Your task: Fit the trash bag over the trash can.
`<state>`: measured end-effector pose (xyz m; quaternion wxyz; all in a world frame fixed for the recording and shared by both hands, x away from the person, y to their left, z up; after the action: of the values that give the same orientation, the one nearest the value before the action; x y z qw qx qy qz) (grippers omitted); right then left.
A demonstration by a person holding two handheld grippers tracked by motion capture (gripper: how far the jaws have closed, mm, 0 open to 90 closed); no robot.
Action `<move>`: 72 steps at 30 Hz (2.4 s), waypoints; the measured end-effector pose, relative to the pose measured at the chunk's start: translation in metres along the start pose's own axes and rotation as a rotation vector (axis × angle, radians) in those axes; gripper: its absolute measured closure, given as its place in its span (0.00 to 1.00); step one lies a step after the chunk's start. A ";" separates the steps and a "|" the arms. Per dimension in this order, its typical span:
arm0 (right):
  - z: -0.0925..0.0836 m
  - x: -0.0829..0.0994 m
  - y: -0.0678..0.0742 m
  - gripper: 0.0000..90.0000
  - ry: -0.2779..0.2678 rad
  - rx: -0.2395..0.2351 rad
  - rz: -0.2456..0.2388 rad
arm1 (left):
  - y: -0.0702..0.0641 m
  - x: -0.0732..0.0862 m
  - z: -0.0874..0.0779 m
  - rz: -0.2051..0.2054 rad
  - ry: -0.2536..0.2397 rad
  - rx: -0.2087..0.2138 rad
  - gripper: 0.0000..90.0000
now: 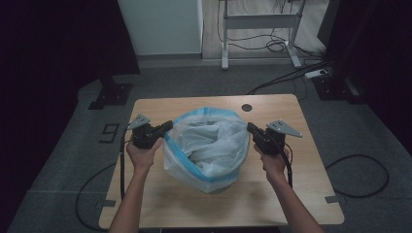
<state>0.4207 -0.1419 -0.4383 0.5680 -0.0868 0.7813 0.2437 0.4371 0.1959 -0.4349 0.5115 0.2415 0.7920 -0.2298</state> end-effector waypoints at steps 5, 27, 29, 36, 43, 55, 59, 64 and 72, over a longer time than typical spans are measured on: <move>0.009 0.011 -0.002 0.99 0.037 0.008 -0.008 | 0.001 0.015 0.007 -0.021 0.046 -0.009 1.00; 0.014 0.038 -0.014 0.99 0.096 0.005 -0.001 | -0.007 0.037 0.011 -0.045 0.104 0.031 1.00; 0.016 0.038 -0.015 0.99 0.099 0.006 -0.001 | -0.005 0.038 0.015 -0.059 0.125 0.033 1.00; 0.026 0.043 -0.011 0.99 0.152 -0.007 -0.002 | -0.002 0.043 0.024 -0.083 0.175 0.034 1.00; 0.027 0.047 -0.013 0.99 0.164 -0.002 0.004 | -0.001 0.048 0.018 -0.090 0.166 0.036 1.00; -0.043 0.021 -0.009 0.66 -0.107 0.015 0.010 | -0.012 0.032 0.007 -0.070 0.086 0.046 0.99; -0.069 0.033 0.006 0.60 -0.079 -0.080 -0.014 | -0.011 0.033 0.005 -0.078 0.082 0.043 0.98; -0.087 0.055 0.022 0.51 -0.018 -0.173 -0.032 | -0.012 0.033 0.002 -0.089 0.075 0.044 0.98; -0.089 0.080 0.046 0.40 0.037 -0.369 -0.075 | -0.013 0.034 -0.002 -0.083 0.082 0.039 0.98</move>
<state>0.2992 -0.1333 -0.4791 0.5366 -0.2229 0.7300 0.3599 0.4160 0.1920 -0.4639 0.4637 0.2276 0.8170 -0.2562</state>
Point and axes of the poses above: each handheld gripper's, and its own axes: z roughly forward along the jaws, x roughly out of its underside, y roughly to its left, the point moved 6 cm from there along z, roughly forward along the jaws, and after that the axes turned 5 degrees about z, right-handed, at the moved point
